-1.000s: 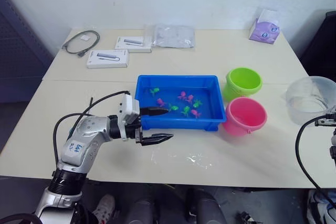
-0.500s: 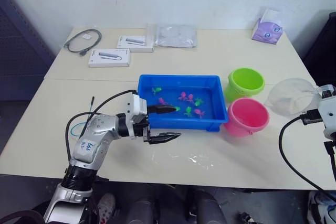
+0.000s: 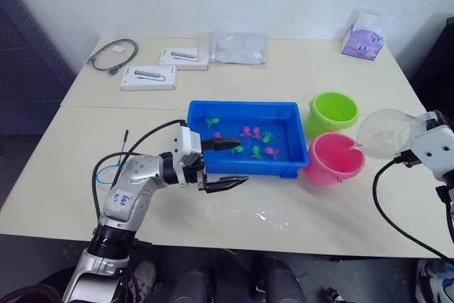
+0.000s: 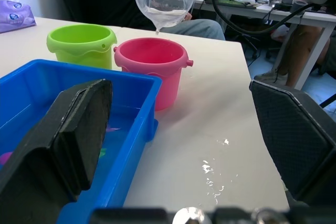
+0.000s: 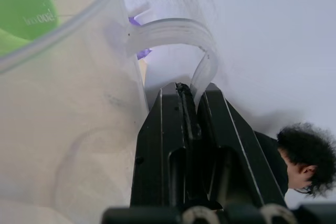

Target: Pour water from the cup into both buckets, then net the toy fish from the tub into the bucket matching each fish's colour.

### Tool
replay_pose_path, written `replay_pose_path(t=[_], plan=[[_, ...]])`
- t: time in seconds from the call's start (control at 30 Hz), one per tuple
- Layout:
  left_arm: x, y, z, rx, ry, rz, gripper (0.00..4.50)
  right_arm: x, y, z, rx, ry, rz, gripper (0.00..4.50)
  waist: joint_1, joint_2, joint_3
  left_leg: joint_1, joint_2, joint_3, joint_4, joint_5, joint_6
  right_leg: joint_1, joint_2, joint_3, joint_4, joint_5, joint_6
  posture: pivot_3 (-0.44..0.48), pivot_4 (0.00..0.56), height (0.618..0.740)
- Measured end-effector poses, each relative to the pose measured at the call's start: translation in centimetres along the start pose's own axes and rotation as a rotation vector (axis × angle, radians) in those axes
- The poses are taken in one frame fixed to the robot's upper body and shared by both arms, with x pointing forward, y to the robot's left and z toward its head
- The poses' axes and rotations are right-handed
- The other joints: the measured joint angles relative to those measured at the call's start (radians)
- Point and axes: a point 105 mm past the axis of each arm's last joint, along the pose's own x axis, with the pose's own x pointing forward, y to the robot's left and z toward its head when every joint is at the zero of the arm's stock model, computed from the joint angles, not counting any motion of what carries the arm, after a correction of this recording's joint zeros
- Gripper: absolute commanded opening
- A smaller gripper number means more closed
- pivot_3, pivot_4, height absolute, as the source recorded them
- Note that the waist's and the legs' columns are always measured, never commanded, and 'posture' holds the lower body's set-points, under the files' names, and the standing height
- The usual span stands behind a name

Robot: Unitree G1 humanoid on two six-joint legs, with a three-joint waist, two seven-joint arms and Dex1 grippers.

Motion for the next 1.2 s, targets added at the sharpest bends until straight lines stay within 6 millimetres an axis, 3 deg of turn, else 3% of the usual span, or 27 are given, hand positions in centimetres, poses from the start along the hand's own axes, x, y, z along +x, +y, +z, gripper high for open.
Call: replay_pose_path(t=[1.2], plan=[[0.3, 0.26, 0.22, 0.061, -0.018, 0.035, 4.5, 0.07, 0.28, 0.6, -0.188, -0.1, 0.002, 0.07, 0.006, 0.0, 0.0, 0.0, 0.0, 0.0, 0.0, 0.001, -0.001, 0.0, 0.001, 0.0, 0.0, 0.0, 0.0, 0.0, 0.15, 0.74]])
